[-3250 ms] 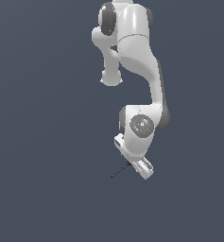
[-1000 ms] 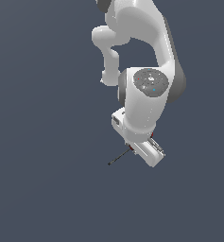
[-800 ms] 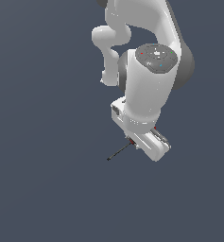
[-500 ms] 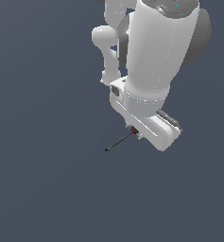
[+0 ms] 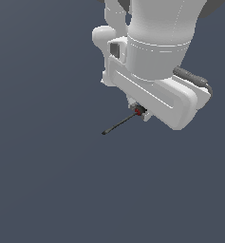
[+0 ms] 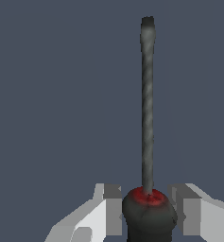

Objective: Pick up the object and move it to a goal position.

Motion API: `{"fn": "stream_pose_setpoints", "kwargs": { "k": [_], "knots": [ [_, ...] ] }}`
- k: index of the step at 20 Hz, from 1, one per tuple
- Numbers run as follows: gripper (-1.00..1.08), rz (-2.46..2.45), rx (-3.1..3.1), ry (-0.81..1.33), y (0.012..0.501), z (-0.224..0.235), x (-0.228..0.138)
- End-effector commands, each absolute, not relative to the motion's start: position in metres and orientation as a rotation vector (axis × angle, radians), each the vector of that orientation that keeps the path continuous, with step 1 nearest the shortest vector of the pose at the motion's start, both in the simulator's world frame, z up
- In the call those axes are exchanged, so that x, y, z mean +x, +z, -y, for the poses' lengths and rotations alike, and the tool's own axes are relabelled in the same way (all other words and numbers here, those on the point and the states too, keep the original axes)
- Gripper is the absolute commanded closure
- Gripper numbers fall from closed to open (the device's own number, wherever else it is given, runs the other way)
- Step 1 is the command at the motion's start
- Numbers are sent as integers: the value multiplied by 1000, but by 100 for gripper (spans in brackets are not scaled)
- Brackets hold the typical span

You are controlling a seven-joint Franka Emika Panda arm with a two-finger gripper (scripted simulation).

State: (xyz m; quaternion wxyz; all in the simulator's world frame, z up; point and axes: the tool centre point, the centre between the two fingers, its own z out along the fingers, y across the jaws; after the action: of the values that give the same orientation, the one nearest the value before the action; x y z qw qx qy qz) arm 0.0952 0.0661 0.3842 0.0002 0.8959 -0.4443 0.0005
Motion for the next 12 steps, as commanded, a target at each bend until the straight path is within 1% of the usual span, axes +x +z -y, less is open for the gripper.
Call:
{"fn": "stream_pose_setpoints", "kwargs": {
  "k": [1,6,12],
  "knots": [
    [108,1395,2814,0,399,-66,96],
    [108,1394,2815,0,417,-65,97],
    [108,1394,2815,0,427,-65,98]
  ]
}}
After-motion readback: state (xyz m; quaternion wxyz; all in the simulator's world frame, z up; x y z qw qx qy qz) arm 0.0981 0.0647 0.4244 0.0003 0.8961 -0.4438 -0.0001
